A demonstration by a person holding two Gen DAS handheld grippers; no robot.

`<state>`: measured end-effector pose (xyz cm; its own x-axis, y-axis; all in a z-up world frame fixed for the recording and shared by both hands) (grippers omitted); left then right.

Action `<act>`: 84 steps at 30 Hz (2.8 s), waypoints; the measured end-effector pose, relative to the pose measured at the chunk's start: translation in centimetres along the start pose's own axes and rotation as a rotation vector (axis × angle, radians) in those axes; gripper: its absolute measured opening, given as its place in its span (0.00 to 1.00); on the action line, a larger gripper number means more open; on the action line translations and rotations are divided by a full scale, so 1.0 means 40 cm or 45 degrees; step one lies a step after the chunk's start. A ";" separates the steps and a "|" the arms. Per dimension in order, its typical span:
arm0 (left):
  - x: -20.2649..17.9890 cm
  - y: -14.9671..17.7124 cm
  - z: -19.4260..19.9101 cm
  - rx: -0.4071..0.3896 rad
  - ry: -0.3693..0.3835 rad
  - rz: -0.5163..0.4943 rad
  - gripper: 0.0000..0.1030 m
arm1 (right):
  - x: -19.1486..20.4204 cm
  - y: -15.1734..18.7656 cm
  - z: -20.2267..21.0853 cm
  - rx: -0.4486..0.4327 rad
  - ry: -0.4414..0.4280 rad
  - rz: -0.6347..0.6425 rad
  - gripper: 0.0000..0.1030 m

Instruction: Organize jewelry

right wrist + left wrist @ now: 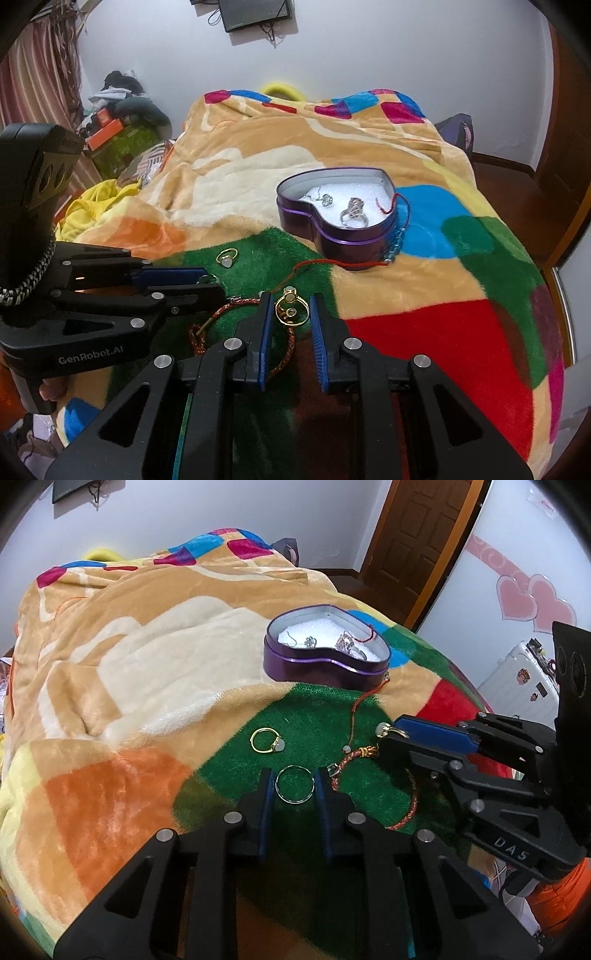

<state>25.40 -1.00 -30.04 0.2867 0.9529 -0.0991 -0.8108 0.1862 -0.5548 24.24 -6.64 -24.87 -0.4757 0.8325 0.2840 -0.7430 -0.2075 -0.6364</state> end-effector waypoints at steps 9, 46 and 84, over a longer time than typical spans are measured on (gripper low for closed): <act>-0.006 -0.042 0.068 -0.078 -0.011 0.002 0.20 | -0.018 -0.054 0.074 -0.106 0.029 -0.020 0.17; 0.015 -0.312 0.111 -0.301 -0.046 -0.043 0.20 | -0.057 -0.266 0.123 -0.352 0.037 -0.041 0.17; 0.015 -0.280 -0.034 -0.117 0.007 -0.066 0.20 | -0.117 -0.237 -0.014 -0.103 0.023 -0.071 0.18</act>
<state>35.35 -2.86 -24.99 0.3301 0.9411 -0.0728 -0.7447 0.2123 -0.6327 33.77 -8.29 -20.59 -0.4257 0.8509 0.3077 -0.7269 -0.1191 -0.6763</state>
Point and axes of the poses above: each gripper's, at about its wrist camera, not at the fingertips, and z roughly against the way its jaws point, x to its left, y to its underside, the point moved 10 cm from there along -z, roughly the way its jaws point, and after that the axes turned 8 degrees about -z, right-handed, at the moved point
